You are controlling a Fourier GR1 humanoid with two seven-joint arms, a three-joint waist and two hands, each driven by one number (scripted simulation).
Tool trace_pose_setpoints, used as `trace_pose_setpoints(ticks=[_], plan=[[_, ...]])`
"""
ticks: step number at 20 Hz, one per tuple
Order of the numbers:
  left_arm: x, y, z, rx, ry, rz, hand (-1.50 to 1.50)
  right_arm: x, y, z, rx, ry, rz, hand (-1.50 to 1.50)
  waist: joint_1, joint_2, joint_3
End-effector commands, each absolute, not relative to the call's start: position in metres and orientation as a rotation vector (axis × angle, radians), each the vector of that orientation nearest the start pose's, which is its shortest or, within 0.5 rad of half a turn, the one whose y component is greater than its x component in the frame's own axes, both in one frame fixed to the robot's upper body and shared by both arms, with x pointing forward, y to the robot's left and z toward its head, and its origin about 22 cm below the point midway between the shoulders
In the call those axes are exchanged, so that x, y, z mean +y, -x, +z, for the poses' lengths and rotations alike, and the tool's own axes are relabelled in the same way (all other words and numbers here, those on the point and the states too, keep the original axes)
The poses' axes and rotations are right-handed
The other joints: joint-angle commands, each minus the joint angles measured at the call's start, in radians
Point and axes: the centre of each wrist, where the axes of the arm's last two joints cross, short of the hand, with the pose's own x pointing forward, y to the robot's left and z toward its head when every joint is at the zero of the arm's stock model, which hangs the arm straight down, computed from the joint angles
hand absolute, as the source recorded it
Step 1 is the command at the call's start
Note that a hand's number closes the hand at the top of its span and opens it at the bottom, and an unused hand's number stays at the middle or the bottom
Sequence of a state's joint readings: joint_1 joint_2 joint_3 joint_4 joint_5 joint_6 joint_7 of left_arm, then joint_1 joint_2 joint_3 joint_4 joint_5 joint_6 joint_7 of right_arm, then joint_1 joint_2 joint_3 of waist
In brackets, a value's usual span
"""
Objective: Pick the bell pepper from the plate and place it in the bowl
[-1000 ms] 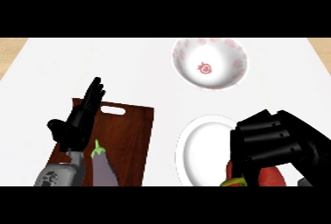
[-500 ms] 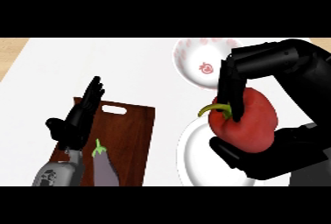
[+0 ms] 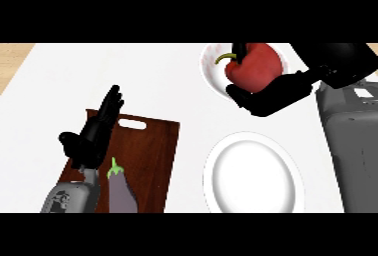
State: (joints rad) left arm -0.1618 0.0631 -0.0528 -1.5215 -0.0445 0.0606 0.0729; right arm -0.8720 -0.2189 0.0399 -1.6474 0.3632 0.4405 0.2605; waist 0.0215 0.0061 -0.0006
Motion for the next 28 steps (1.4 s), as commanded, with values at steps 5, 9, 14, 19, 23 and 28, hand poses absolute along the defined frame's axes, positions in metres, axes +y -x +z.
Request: trace_pose_setpoints(ticks=[5,9,14,19,23,28], plan=[[0.205,-0.282,0.028,-1.598,-0.038,-0.133,0.0,-0.162,-0.401,0.212,-1.958,0.504,1.107,1.5,0.009,0.005,0.001],[0.213,-0.275,0.023,-1.608,-0.037,-0.136,0.0,-0.173,-0.425,0.175,-1.95,0.543,1.098,1.5,0.016,0.007,0.001],[0.209,-0.277,0.034,-1.607,-0.018,-0.137,0.0,-0.196,-0.451,0.169,-1.89,0.551,1.096,1.5,0.009,0.003,0.001],[0.203,-0.281,0.028,-1.621,-0.041,-0.134,0.0,-0.202,-0.459,0.131,-1.768,0.432,1.074,1.5,0.02,0.011,0.001],[0.203,-0.285,0.028,-1.616,-0.018,-0.149,0.0,-0.217,-0.466,0.134,-1.68,0.271,1.141,-1.5,0.029,0.015,0.001],[0.204,-0.284,0.04,-1.609,-0.027,-0.145,0.0,-0.208,-0.468,0.127,-1.766,0.108,1.092,-1.5,0.025,0.009,0.002]])
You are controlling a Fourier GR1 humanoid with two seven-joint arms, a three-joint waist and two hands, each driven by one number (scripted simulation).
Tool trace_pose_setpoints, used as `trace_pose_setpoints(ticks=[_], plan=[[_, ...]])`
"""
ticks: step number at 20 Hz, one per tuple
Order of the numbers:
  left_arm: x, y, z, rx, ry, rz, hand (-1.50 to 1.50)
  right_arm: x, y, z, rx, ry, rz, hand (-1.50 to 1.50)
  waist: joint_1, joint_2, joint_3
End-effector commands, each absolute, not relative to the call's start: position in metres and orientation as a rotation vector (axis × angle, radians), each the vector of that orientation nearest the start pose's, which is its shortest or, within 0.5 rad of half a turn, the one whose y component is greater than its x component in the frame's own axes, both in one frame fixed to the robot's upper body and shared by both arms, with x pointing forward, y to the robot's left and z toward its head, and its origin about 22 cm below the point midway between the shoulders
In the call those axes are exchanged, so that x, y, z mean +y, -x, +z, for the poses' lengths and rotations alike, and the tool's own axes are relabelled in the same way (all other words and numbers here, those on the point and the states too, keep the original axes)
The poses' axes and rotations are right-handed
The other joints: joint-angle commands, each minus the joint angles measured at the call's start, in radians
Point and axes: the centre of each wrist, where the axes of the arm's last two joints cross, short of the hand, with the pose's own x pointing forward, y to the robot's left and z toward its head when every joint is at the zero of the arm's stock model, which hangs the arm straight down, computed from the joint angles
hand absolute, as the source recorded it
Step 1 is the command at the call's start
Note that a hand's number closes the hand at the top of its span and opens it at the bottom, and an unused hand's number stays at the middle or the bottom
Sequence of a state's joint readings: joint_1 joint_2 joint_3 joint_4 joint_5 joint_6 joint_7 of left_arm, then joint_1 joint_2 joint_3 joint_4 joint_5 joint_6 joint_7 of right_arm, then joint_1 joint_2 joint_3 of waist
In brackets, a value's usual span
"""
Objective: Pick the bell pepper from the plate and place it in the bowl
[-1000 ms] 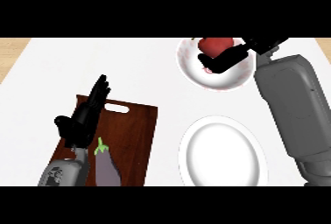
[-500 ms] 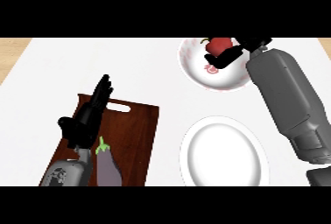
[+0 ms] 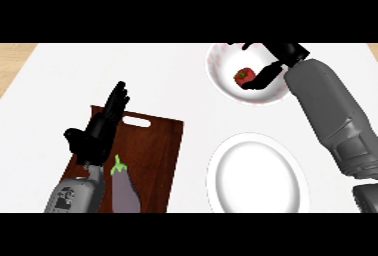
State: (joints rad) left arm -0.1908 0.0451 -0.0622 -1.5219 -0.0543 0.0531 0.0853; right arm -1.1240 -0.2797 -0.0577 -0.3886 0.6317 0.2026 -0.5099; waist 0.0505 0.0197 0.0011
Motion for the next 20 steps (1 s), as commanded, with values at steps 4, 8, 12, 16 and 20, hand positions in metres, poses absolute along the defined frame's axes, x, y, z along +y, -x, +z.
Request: trace_pose_setpoints(ticks=[4,8,12,16,20], plan=[[0.202,-0.279,0.033,-1.612,-0.026,-0.152,0.0,-0.225,-0.472,0.14,-1.927,0.045,0.888,-1.5,0.0,-0.002,0.0],[0.206,-0.27,0.018,-1.595,-0.051,-0.149,0.0,-0.252,-0.468,0.133,-1.959,0.027,0.75,-1.5,-0.01,-0.005,0.0],[0.204,-0.281,0.03,-1.599,-0.037,-0.138,0.0,-0.258,-0.477,0.17,-1.902,-0.037,0.668,-1.5,-0.011,-0.006,-0.001],[0.2,-0.294,0.038,-1.615,-0.024,-0.145,0.0,-0.302,-0.469,0.168,-1.857,-0.1,0.632,-1.5,-0.008,0.001,0.0],[0.213,-0.274,0.037,-1.608,-0.014,-0.151,0.0,-0.33,-0.461,0.163,-1.804,-0.171,0.584,-1.5,0.001,-0.003,0.0]])
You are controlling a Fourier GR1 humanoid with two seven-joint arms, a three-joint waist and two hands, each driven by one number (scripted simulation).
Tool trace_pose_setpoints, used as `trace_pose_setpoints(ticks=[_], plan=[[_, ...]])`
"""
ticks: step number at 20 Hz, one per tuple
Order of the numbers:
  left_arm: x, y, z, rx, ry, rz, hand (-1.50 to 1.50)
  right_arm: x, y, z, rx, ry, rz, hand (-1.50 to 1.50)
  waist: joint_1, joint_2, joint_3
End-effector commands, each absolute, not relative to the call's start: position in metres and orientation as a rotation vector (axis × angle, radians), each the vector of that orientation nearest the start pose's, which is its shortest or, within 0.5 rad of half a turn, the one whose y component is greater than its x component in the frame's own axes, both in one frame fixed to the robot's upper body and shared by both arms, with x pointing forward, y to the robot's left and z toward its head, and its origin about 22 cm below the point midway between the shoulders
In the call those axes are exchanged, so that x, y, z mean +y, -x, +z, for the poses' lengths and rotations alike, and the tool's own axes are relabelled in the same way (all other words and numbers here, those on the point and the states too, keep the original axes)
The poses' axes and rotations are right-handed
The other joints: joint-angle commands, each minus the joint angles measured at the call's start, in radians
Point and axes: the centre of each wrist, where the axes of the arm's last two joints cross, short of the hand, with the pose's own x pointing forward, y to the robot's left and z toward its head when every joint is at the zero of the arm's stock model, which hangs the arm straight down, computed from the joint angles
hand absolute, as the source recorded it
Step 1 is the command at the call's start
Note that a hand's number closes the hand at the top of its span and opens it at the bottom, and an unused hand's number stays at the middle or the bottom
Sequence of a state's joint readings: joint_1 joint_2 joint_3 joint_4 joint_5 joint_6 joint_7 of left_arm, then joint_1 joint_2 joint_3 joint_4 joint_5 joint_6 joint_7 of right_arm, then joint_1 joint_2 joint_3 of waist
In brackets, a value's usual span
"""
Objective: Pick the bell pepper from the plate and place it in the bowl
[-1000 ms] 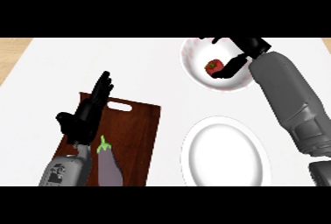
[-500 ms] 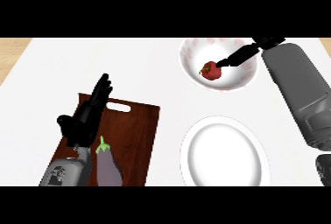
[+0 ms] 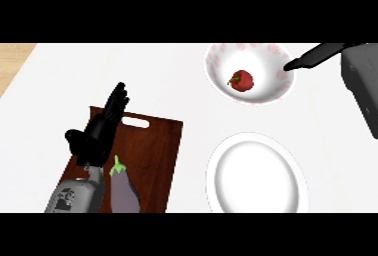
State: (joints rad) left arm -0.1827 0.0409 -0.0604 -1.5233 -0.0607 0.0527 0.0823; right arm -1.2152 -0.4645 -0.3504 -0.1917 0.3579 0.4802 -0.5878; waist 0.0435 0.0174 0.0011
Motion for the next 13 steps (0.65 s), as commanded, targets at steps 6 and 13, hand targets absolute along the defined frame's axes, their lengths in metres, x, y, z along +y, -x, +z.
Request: trace_pose_setpoints(ticks=[6,13], plan=[[0.204,-0.29,0.043,-1.612,-0.04,-0.157,0.0,-0.356,-0.45,0.154,-1.809,-0.302,0.592,-1.5,0.004,0.006,0.001],[0.21,-0.285,0.028,-1.602,-0.024,-0.155,0.0,-0.368,-0.439,0.134,-1.799,-0.278,0.633,-1.5,0.006,0.007,0.001]])
